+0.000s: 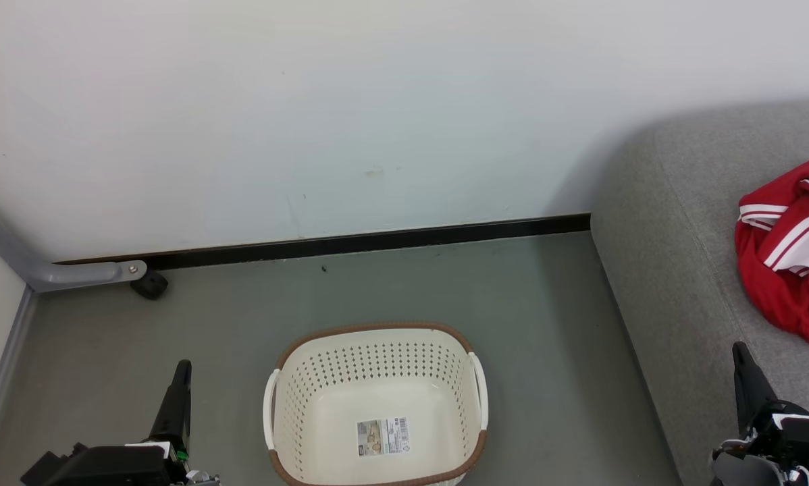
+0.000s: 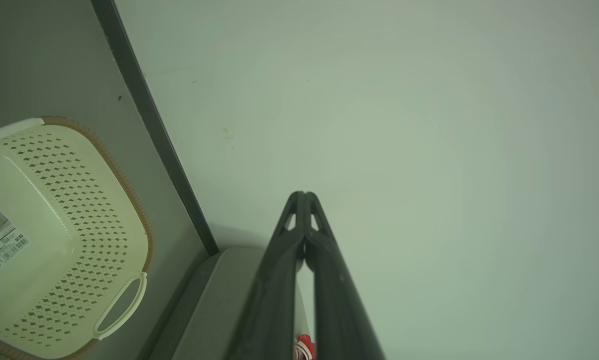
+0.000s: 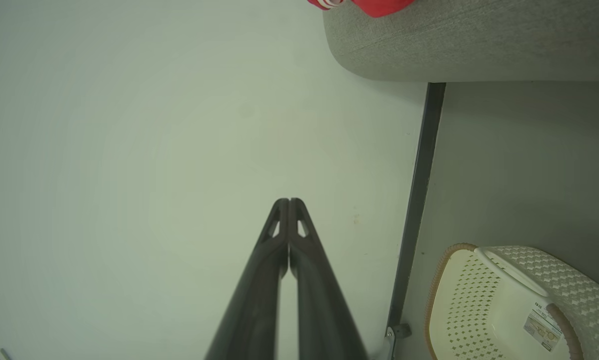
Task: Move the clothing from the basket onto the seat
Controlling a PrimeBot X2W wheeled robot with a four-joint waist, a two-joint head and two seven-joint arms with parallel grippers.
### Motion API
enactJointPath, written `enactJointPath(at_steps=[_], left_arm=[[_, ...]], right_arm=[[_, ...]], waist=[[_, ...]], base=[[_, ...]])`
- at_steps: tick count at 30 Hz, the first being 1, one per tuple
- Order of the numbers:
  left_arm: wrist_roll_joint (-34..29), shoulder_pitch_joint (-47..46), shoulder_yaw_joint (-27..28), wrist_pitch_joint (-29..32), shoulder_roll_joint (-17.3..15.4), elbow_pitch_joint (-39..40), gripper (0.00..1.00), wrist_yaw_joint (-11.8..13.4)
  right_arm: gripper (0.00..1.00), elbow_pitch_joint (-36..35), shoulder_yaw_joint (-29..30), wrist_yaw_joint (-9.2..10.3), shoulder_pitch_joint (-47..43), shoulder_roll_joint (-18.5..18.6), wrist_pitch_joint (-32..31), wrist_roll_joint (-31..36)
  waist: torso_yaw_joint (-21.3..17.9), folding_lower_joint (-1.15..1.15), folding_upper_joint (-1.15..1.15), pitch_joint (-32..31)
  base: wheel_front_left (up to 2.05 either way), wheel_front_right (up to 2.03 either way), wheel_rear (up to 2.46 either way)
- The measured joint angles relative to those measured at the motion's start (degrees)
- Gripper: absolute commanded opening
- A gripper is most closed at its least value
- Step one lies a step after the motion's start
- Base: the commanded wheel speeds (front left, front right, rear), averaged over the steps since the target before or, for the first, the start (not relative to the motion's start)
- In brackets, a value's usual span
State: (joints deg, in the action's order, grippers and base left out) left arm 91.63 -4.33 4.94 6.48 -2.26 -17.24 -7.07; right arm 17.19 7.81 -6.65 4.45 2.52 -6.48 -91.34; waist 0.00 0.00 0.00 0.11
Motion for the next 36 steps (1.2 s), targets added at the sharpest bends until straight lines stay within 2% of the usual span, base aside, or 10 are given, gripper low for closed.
enactJointPath(at_steps=[36], left_arm=[[0.0, 0.0, 0.0, 0.0, 0.0, 0.0, 0.00, 0.0]], right_arm=[[0.00, 0.0, 0.0, 0.00, 0.0, 0.0, 0.0, 0.0]], waist=[[0.0, 0.00, 0.00, 0.0]], base=[[0.00, 0.00, 0.00]])
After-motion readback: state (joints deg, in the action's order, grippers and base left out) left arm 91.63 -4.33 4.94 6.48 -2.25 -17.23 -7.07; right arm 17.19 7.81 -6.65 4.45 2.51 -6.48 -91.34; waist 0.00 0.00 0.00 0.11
